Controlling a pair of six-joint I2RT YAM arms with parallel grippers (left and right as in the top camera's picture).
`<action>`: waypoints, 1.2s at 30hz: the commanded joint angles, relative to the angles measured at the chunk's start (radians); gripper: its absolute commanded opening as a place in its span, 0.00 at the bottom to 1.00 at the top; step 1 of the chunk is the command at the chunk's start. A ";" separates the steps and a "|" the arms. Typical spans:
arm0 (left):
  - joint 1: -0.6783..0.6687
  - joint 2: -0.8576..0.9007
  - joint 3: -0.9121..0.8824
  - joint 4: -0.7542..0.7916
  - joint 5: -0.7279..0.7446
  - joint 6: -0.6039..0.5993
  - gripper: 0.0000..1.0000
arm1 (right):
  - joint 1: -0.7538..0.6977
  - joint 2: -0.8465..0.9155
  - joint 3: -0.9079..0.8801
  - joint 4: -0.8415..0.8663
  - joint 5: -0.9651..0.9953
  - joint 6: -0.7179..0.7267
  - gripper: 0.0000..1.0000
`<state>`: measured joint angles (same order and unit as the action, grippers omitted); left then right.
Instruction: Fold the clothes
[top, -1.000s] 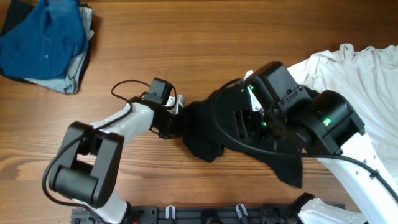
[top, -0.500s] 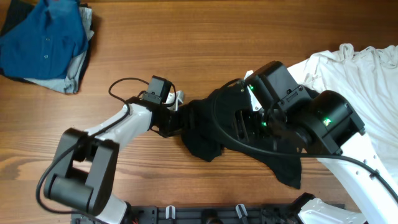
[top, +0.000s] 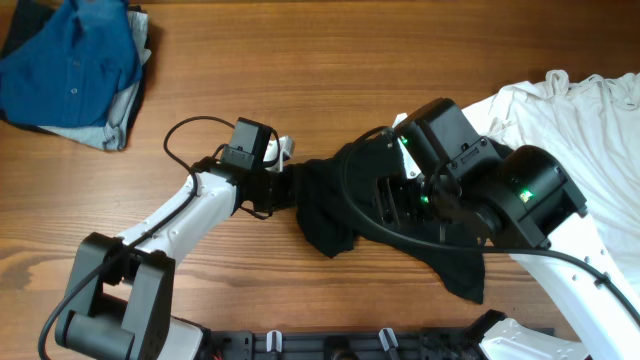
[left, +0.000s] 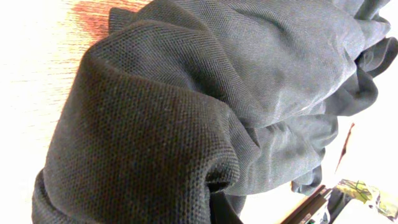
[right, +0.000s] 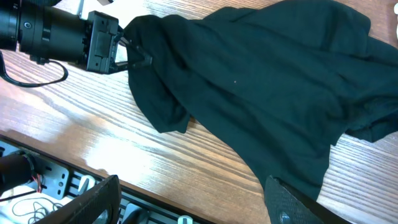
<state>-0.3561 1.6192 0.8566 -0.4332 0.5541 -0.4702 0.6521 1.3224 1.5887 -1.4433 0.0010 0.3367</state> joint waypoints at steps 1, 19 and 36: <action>0.006 -0.027 0.044 -0.001 -0.028 -0.008 0.09 | 0.005 -0.019 0.016 -0.001 -0.004 0.003 0.75; 0.117 -0.246 0.264 -0.161 -0.396 0.075 0.08 | 0.005 -0.002 0.016 0.026 0.069 -0.005 0.76; 0.156 -0.315 0.264 -0.289 -0.452 0.100 0.59 | -0.041 0.199 -0.025 0.005 0.074 0.101 0.90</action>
<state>-0.2035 1.3087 1.1038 -0.7082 0.1192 -0.3897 0.6479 1.4841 1.5875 -1.4357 0.0536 0.3801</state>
